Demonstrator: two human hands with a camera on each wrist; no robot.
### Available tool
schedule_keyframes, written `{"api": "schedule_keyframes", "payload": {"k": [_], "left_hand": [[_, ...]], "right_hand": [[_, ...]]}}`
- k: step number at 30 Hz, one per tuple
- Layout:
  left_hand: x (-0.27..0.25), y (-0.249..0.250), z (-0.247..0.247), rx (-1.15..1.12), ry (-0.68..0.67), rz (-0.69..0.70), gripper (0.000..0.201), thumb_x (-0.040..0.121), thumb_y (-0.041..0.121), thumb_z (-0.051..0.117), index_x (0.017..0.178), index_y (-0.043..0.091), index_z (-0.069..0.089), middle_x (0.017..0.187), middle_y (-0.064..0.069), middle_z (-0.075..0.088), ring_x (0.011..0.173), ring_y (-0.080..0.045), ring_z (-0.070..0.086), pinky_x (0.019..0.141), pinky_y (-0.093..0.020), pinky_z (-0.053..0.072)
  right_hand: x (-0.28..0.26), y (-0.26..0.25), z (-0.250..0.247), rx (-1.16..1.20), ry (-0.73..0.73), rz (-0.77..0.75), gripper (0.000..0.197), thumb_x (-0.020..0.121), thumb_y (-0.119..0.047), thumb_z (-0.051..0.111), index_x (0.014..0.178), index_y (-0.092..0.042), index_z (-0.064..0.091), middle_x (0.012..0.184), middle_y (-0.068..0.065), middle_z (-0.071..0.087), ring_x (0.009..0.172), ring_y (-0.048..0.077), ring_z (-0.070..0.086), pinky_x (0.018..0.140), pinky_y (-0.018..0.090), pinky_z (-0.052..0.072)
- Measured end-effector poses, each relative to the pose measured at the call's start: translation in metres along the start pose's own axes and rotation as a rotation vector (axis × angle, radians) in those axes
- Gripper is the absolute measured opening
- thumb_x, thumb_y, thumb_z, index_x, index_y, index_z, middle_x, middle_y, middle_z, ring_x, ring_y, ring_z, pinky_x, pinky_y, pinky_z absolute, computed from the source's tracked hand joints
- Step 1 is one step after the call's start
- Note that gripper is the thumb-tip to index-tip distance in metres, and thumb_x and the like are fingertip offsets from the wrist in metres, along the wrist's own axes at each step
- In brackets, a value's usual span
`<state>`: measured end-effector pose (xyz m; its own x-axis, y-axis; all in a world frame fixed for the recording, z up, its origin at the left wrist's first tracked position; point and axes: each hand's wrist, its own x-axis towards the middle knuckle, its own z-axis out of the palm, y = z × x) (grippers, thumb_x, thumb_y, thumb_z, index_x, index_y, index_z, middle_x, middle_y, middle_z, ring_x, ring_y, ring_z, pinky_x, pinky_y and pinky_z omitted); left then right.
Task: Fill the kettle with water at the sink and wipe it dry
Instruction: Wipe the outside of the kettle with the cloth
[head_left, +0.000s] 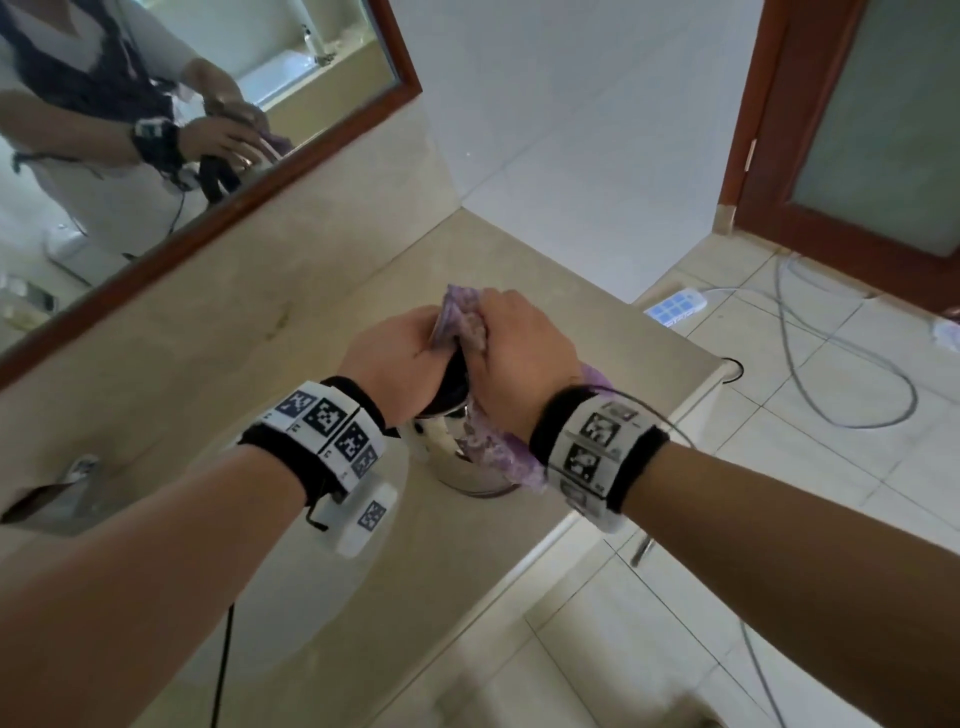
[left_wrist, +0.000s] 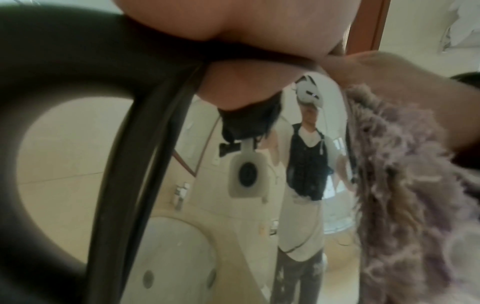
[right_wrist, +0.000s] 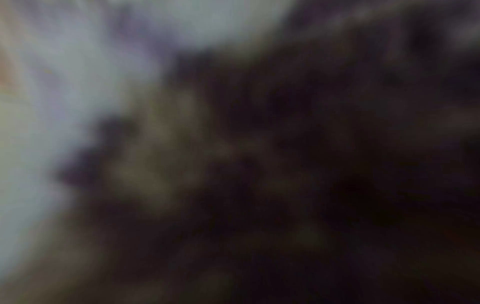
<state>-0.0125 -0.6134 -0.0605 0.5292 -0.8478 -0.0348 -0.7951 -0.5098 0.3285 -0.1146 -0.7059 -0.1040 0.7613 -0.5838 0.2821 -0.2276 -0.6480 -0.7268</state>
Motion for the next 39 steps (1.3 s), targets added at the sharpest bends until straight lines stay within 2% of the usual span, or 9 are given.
{"api": "schedule_keyframes", "payload": {"k": [4, 11, 13, 17, 21, 24, 28, 34, 39], "left_hand": [[0.004, -0.004, -0.001, -0.027, -0.018, 0.059, 0.054, 0.081, 0.044, 0.024, 0.104, 0.016, 0.065, 0.095, -0.004, 0.068, 0.086, -0.026, 0.06, 0.081, -0.044, 0.048], [0.012, -0.015, -0.004, -0.067, -0.069, 0.158, 0.05, 0.089, 0.04, 0.032, 0.121, 0.02, 0.065, 0.106, 0.01, 0.064, 0.103, -0.021, 0.061, 0.089, -0.034, 0.045], [0.014, -0.016, -0.007, -0.04, -0.103, 0.159, 0.052, 0.09, 0.045, 0.029, 0.124, 0.024, 0.062, 0.119, 0.008, 0.065, 0.108, -0.018, 0.06, 0.095, -0.038, 0.046], [0.006, -0.003, -0.006, 0.179, -0.103, 0.097, 0.053, 0.091, 0.044, 0.026, 0.13, 0.025, 0.057, 0.132, 0.0, 0.058, 0.119, -0.022, 0.054, 0.102, -0.042, 0.043], [-0.002, 0.022, 0.015, 0.299, 0.007, -0.111, 0.07, 0.084, 0.06, 0.013, 0.13, 0.026, 0.054, 0.128, -0.006, 0.057, 0.11, -0.03, 0.056, 0.098, -0.052, 0.043], [0.001, 0.027, 0.022, 0.362, 0.106, -0.133, 0.059, 0.086, 0.057, 0.019, 0.114, 0.025, 0.06, 0.114, -0.004, 0.063, 0.096, -0.031, 0.059, 0.091, -0.049, 0.046], [-0.002, 0.021, 0.021, 0.297, 0.176, -0.03, 0.056, 0.086, 0.053, 0.026, 0.111, 0.022, 0.065, 0.11, -0.001, 0.067, 0.094, -0.028, 0.06, 0.087, -0.04, 0.047], [-0.005, 0.008, 0.015, 0.22, 0.11, 0.222, 0.043, 0.085, 0.044, 0.041, 0.112, 0.023, 0.067, 0.115, 0.006, 0.067, 0.102, -0.02, 0.058, 0.091, -0.029, 0.033], [-0.004, -0.002, 0.007, 0.13, 0.011, 0.416, 0.038, 0.079, 0.034, 0.055, 0.106, 0.009, 0.068, 0.108, -0.004, 0.068, 0.099, -0.022, 0.059, 0.094, -0.037, 0.045]], "right_hand": [[0.015, 0.01, 0.001, 0.101, -0.087, 0.107, 0.028, 0.098, -0.036, 0.033, 0.084, -0.016, 0.045, 0.081, 0.004, 0.055, 0.073, 0.027, 0.053, 0.067, 0.034, 0.042], [0.02, 0.027, -0.009, 0.408, -0.224, 0.14, 0.032, 0.101, -0.018, 0.037, 0.087, 0.0, 0.059, 0.088, 0.015, 0.064, 0.084, 0.024, 0.055, 0.081, 0.034, 0.042], [0.011, 0.044, -0.003, 0.451, -0.234, 0.205, 0.031, 0.1, -0.02, 0.039, 0.079, -0.01, 0.06, 0.081, 0.008, 0.064, 0.081, 0.024, 0.057, 0.084, 0.037, 0.046], [-0.028, 0.074, 0.025, 0.275, -0.207, 0.299, 0.032, 0.102, -0.029, 0.034, 0.105, -0.005, 0.057, 0.104, 0.016, 0.066, 0.097, 0.031, 0.06, 0.088, 0.037, 0.046], [-0.044, 0.067, 0.035, 0.327, -0.079, 0.338, 0.03, 0.101, -0.029, 0.033, 0.105, -0.011, 0.056, 0.102, 0.011, 0.067, 0.094, 0.028, 0.061, 0.082, 0.033, 0.047], [-0.032, 0.046, 0.025, 0.411, 0.03, 0.262, 0.023, 0.099, -0.023, 0.037, 0.106, -0.013, 0.057, 0.099, 0.004, 0.065, 0.088, 0.021, 0.06, 0.079, 0.026, 0.044], [-0.028, 0.05, 0.017, 0.418, -0.024, 0.122, 0.021, 0.098, -0.024, 0.039, 0.106, -0.015, 0.055, 0.097, 0.004, 0.062, 0.089, 0.022, 0.059, 0.078, 0.026, 0.042], [-0.054, 0.073, 0.021, 0.331, -0.104, 0.102, 0.056, 0.084, -0.051, 0.029, 0.123, -0.016, 0.049, 0.113, 0.008, 0.061, 0.101, 0.03, 0.06, 0.086, 0.035, 0.048], [-0.027, 0.035, 0.002, 0.328, -0.012, -0.083, 0.024, 0.084, -0.035, 0.042, 0.105, -0.022, 0.043, 0.086, -0.004, 0.058, 0.069, 0.019, 0.054, 0.059, 0.024, 0.04]]}}
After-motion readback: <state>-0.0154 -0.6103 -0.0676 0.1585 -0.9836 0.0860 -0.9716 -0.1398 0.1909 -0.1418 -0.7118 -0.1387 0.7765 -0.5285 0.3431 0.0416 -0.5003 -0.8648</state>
